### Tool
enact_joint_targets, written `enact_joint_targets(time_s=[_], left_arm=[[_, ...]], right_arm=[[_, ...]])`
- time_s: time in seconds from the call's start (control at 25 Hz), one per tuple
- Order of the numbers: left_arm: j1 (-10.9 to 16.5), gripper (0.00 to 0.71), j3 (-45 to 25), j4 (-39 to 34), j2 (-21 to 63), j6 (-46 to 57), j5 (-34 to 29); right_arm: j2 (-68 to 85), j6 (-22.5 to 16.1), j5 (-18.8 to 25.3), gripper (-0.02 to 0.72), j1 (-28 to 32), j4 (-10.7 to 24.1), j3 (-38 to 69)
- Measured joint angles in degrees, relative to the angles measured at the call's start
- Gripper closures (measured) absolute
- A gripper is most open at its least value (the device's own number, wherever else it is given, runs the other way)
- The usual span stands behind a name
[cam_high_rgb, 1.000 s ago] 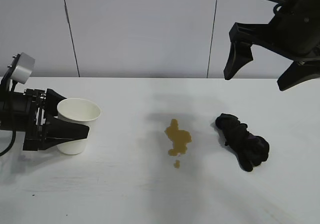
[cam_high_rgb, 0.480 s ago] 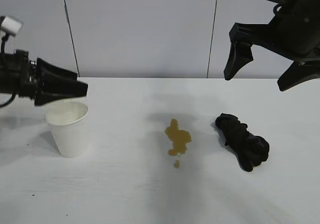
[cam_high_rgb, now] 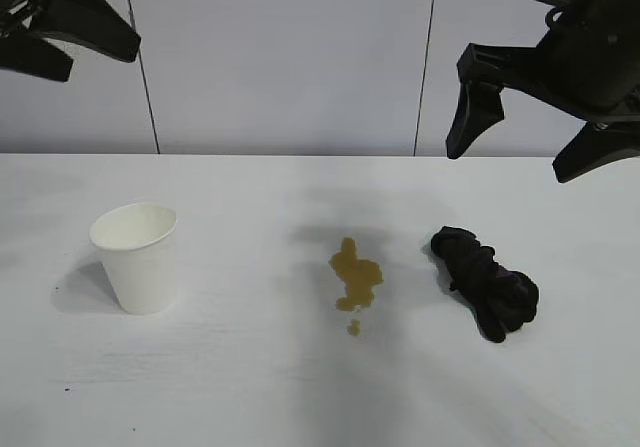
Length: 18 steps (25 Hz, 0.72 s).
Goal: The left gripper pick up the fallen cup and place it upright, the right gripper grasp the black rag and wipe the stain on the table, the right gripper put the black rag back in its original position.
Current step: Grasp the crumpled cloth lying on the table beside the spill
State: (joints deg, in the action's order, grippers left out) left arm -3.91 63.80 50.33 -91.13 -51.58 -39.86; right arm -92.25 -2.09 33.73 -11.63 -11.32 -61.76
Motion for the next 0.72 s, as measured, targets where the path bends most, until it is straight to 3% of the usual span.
enact_joint_targets(time_s=[0.16,0.4,0.72], left_arm=[[-3.13,0.016,2.73,-11.61,-0.33,10.3,-2.19],[-4.17,0.016,2.99,-10.95,-2.35,14.94,-4.27],[-4.17,0.016,2.99,-9.68,-4.79,15.46,-5.15]], right_arm=[[0.0,0.0,0.24,0.009,0.0,-0.22,0.0],[-0.83,0.0,1.27,0.009,0.0,0.95,0.0],[-8.92,-3.85,0.18,0.038,0.0,10.25,0.0]])
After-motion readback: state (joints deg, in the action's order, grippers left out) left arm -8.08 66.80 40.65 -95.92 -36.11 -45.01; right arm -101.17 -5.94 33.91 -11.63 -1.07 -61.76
